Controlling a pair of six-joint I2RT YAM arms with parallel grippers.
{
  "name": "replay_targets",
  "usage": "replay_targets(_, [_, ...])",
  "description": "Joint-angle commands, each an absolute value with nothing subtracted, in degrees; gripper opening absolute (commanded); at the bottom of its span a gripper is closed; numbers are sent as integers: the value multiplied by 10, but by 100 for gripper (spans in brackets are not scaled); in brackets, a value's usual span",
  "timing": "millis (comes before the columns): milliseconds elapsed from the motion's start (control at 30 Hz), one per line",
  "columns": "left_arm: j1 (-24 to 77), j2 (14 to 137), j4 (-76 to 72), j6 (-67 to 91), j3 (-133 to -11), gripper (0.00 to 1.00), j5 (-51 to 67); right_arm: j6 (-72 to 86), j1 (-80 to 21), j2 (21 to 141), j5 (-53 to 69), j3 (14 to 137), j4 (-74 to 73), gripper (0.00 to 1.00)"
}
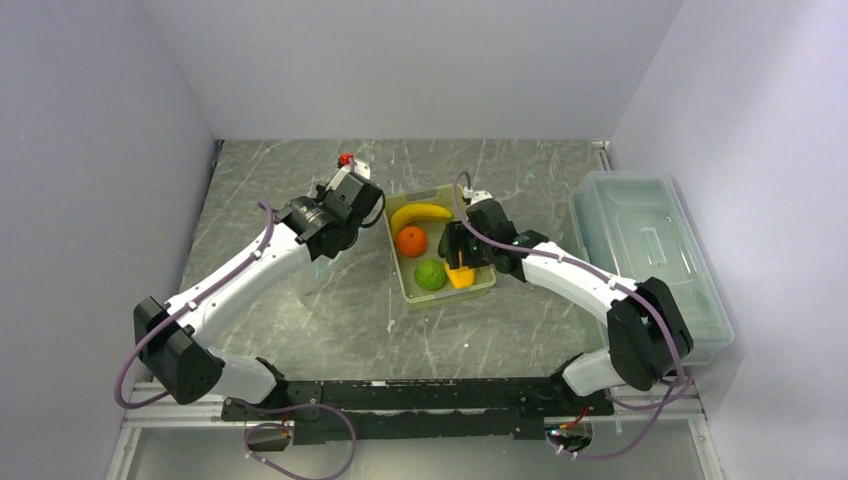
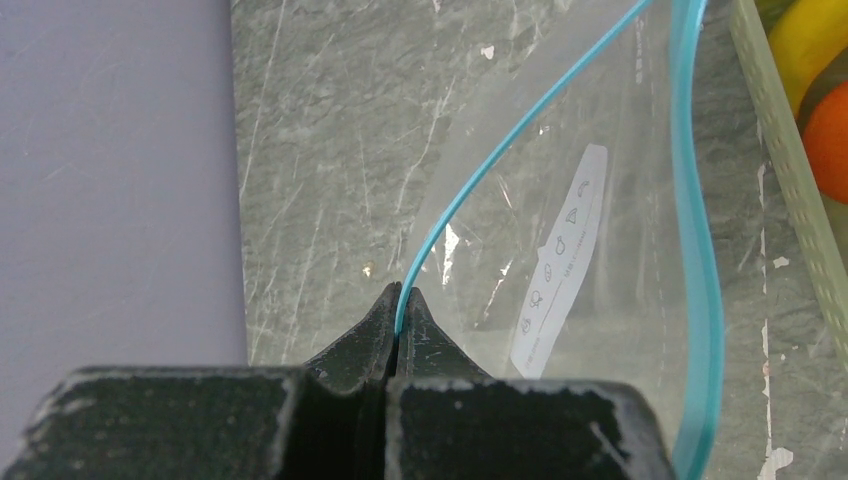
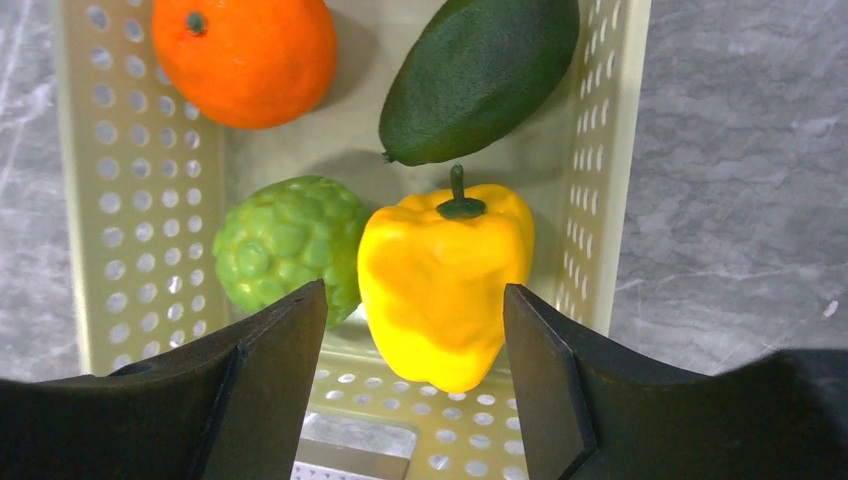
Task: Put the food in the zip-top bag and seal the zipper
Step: Pick up the fake vegetable from the bin.
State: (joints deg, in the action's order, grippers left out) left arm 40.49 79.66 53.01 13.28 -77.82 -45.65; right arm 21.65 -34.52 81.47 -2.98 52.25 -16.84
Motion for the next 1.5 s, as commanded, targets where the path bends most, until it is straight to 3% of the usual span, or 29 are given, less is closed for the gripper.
replay_targets(0, [408, 784, 519, 150, -770, 0, -445, 221, -355, 823, -82, 528, -174, 71])
replay_targets(500, [409, 766, 510, 149, -752, 0, -434, 227, -372, 893, -102, 537, -182, 74])
replay_targets(633, [409, 764, 511, 149, -749, 0, -434, 231, -374, 893, -103, 537, -178, 64])
replay_targets(767, [409, 760, 507, 147, -745, 0, -432, 229, -374, 882, -108, 541, -183, 41])
replay_targets(867, [409, 759, 508, 148, -744, 0, -430, 227, -374, 869, -115, 546, -187, 33])
replay_targets(1167, [409, 754, 500, 146, -740, 0, -418, 217, -374, 808, -131, 574, -206, 30])
replay_targets(1467, [408, 753, 501, 151, -742, 0, -407, 226, -376, 750, -71, 619, -181, 30])
